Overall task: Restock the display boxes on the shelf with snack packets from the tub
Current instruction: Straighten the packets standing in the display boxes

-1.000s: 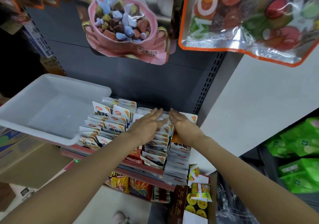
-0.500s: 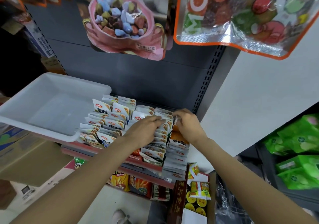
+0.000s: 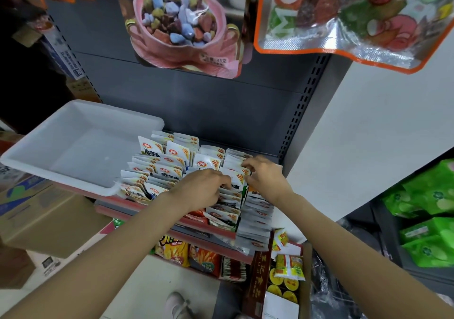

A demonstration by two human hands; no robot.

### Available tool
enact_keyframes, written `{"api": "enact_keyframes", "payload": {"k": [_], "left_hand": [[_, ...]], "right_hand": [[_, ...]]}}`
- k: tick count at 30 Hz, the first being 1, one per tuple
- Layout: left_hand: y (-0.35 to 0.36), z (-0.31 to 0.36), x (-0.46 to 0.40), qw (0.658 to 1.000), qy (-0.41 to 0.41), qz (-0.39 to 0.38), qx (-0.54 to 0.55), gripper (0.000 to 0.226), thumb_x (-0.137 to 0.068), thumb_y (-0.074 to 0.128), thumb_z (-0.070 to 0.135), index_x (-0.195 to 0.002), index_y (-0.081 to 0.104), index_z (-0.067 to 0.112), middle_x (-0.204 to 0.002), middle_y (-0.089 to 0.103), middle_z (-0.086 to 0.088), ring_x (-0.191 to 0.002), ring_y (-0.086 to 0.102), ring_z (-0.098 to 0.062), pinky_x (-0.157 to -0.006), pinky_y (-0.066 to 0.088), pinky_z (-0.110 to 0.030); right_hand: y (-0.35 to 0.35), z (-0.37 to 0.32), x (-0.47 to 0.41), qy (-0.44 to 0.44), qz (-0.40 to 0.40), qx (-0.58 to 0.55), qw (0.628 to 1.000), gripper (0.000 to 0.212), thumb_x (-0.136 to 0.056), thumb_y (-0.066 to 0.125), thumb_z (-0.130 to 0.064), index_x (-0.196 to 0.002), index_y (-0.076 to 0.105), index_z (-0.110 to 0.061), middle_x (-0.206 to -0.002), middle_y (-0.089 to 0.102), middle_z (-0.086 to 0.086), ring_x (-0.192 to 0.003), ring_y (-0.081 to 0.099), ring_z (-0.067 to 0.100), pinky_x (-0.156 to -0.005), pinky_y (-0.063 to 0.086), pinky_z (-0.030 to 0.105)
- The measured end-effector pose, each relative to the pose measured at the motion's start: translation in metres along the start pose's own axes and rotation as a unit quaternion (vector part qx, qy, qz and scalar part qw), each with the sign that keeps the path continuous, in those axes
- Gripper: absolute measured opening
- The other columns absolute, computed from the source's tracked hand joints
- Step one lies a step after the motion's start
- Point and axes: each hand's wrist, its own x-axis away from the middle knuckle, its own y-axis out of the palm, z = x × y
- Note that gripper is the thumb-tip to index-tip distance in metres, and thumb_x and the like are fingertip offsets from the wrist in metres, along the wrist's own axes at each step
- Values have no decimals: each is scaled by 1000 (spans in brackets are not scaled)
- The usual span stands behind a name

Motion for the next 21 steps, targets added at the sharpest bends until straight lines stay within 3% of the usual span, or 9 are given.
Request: {"api": "enact_keyframes", "payload": {"k": [6, 12, 16, 17, 21], "left_hand": [[2, 1, 8, 1000, 5, 1, -17, 42, -90, 46, 15, -130, 49, 25, -129, 55, 1, -118, 48, -17, -93, 45, -34], [5, -4, 12, 997, 43, 44, -43, 42, -93, 48, 35, -134, 50, 25, -135, 49, 3, -123, 43, -14, -101, 34, -28], [10, -11, 16, 994, 66, 74, -49, 40, -93, 48, 37, -133, 52, 29, -156, 14, 5, -142, 15, -12, -112, 11, -21], [10, -11, 16, 994, 67, 68, -45, 41, -94, 47, 37, -134, 51, 28, -157, 16, 6, -143, 16, -11, -113, 10, -21], [5, -7, 14, 997, 55, 36, -33, 42, -95, 46, 36, -134, 51, 23, -138, 49, 6, -122, 48, -13, -102, 37, -25]], "right_hand": [[10, -15, -1, -22, 15, 175, 984, 21, -94, 52, -27, -107, 60, -12, -107, 61, 6, -98, 59, 25, -70, 42, 29], [9, -15, -4, -13, -32, 62, 997, 11, -92, 54, -17, -92, 65, -14, -91, 66, 7, -86, 60, 25, -63, 36, 26], [10, -4, 6, -53, -49, -41, 997, 12, -90, 60, -12, -92, 71, -10, -94, 70, 6, -86, 60, 20, -76, 44, 28], [10, -1, 7, -64, -54, -47, 995, 12, -89, 61, -11, -95, 72, -10, -99, 70, 5, -92, 60, 20, -83, 46, 30], [6, 4, 8, -78, -80, -14, 994, 21, -88, 64, -13, -108, 71, -15, -129, 57, 3, -119, 51, 18, -104, 37, 29]]}}
